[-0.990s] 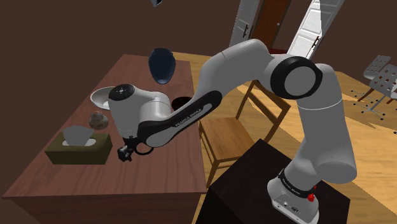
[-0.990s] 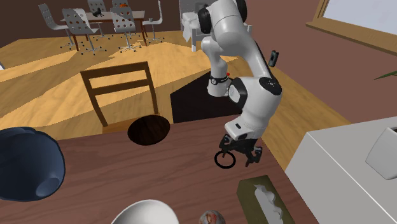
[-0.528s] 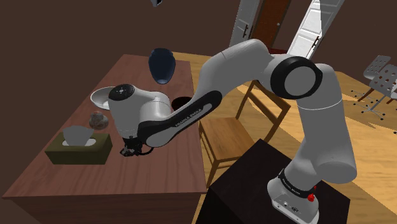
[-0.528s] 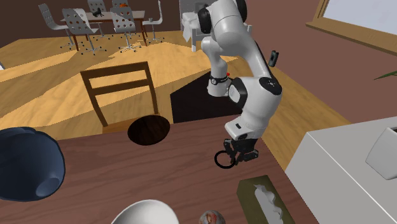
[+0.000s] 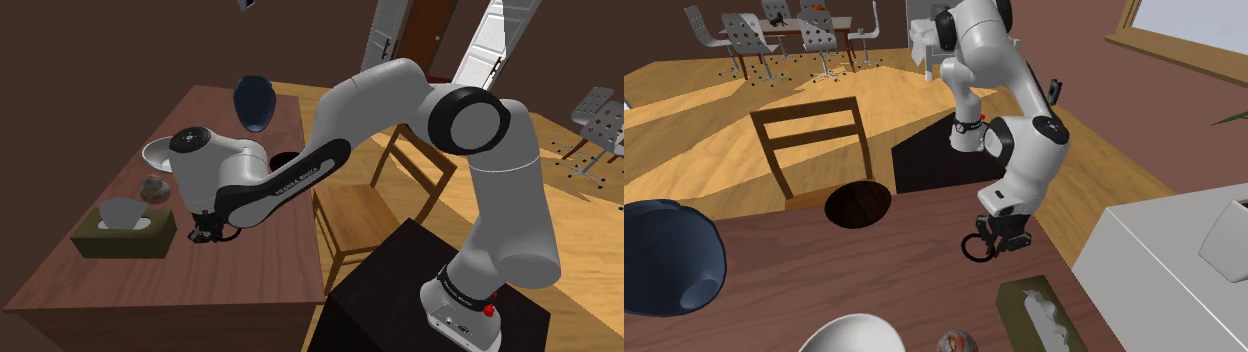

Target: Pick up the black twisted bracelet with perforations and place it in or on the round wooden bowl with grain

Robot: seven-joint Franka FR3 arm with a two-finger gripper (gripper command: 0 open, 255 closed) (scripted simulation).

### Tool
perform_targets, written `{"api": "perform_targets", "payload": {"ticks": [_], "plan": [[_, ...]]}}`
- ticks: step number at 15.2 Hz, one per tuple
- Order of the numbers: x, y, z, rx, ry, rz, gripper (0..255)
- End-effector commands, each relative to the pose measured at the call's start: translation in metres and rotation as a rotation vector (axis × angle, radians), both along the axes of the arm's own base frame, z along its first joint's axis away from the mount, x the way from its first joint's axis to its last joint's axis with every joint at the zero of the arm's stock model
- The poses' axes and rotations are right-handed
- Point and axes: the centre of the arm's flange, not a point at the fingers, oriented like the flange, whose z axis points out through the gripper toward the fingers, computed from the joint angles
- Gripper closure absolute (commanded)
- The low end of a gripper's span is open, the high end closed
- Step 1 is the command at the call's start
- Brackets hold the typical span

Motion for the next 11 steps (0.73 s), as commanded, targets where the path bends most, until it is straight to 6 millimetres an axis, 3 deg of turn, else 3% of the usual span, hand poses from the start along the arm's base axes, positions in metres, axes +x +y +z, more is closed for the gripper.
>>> {"api": "perform_targets", "payload": {"ticks": [1,11], "plan": [[0.000,0.000,0.010,0.000,0.000,0.000,255],[0.000,0.000,0.063,0.000,0.000,0.000,255]]}}
